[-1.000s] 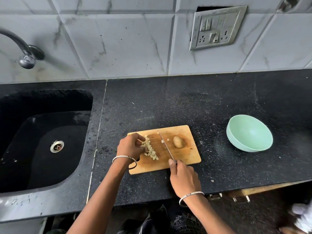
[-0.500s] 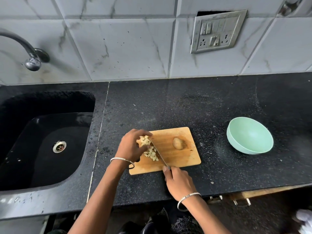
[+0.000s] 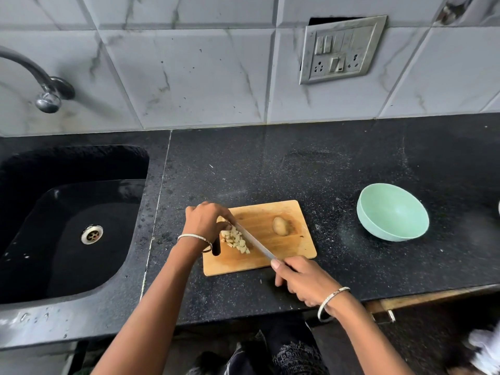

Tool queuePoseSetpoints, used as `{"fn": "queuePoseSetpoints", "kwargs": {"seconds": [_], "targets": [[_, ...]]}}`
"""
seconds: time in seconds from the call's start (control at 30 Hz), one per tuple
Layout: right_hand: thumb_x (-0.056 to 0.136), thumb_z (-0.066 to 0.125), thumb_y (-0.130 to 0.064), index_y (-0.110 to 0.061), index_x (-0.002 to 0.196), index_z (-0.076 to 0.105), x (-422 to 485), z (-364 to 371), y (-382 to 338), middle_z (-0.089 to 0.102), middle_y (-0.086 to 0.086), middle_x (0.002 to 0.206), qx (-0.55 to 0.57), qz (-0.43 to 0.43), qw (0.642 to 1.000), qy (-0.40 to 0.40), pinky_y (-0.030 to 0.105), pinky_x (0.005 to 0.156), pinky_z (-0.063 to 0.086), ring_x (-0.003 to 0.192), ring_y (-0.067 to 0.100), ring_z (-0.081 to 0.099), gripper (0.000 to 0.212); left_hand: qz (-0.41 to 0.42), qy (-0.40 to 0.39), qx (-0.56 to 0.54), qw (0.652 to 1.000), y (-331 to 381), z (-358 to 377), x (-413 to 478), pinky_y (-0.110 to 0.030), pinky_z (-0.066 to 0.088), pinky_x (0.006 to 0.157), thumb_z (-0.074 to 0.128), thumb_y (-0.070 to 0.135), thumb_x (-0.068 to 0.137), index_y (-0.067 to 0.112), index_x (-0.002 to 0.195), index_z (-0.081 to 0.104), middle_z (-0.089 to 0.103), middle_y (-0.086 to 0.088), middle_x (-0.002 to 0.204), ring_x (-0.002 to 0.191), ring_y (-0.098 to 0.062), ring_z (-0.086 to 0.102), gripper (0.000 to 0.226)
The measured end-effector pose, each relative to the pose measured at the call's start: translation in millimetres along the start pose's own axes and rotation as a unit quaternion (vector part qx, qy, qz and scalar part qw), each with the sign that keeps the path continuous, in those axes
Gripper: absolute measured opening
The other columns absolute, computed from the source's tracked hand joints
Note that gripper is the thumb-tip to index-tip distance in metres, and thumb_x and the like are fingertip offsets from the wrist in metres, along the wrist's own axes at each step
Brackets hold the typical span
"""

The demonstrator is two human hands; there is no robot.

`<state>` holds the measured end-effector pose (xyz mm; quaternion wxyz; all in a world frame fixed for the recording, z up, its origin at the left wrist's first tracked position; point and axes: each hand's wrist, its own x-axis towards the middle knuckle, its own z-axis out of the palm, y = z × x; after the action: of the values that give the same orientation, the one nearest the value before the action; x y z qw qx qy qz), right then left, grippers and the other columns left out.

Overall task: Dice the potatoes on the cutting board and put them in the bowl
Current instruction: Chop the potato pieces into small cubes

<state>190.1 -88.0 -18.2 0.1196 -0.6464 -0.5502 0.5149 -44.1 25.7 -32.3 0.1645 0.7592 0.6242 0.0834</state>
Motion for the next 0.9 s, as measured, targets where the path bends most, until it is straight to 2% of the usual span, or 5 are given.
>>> {"fn": "queuePoseSetpoints", "kwargs": {"seconds": [0.23,0.47,0.6,0.77,0.9], "targets": [[0.095,0.046,-0.056,-0.015,0.077,0.064,4,-14,21,0.046,-0.001,0.055,0.035,0.025,0.995,0.093,0.023,0.038,0.028,0.038,0.011,0.037,0.049,0.027,0.023,-0.110,0.993,-6,17,-10,-0.044,0.048,0.086,0.061,0.046,0.087,0.044,0.103,0.068,0.070,0.017,0.102,0.102,-0.014,0.062,0.018],[0.095,0.044,-0.055,-0.021,0.070,0.065,9,-10,30,0.054,-0.005,0.056,0.018,0.038,0.978,0.206,0.034,0.055,0.041,0.051,0.018,0.051,0.048,0.006,0.107,-0.020,0.994,31,20,-12,-0.040,0.032,0.090,0.050,0.003,0.071,0.038,0.099,0.065,0.062,0.020,0.123,0.124,-0.013,0.047,0.047],[0.099,0.040,-0.051,-0.022,0.075,0.066,1,-12,31,0.059,-0.006,0.064,-0.036,0.024,0.972,0.230,0.034,0.065,0.045,0.065,0.017,0.060,0.046,-0.030,0.075,-0.063,0.995,41,17,-2,-0.043,0.036,0.092,0.052,0.013,0.082,0.039,0.108,0.061,0.067,0.009,0.113,0.116,-0.021,0.052,0.037],[0.099,0.039,-0.051,-0.022,0.079,0.066,2,-7,34,0.061,-0.012,0.072,-0.062,0.022,0.970,0.232,0.032,0.069,0.039,0.074,0.015,0.057,0.045,-0.007,0.042,-0.096,0.994,39,12,3,-0.041,0.043,0.088,0.065,0.044,0.083,0.040,0.098,0.066,0.068,0.020,0.102,0.104,-0.012,0.059,0.015],[0.099,0.038,-0.052,-0.022,0.084,0.066,5,-2,35,0.058,-0.016,0.072,-0.056,0.028,0.966,0.249,0.033,0.070,0.037,0.077,0.018,0.054,0.043,0.013,-0.022,-0.063,0.998,48,8,-1,-0.037,0.043,0.087,0.072,0.040,0.079,0.037,0.087,0.068,0.067,0.019,0.084,0.094,-0.010,0.061,0.010]]}}
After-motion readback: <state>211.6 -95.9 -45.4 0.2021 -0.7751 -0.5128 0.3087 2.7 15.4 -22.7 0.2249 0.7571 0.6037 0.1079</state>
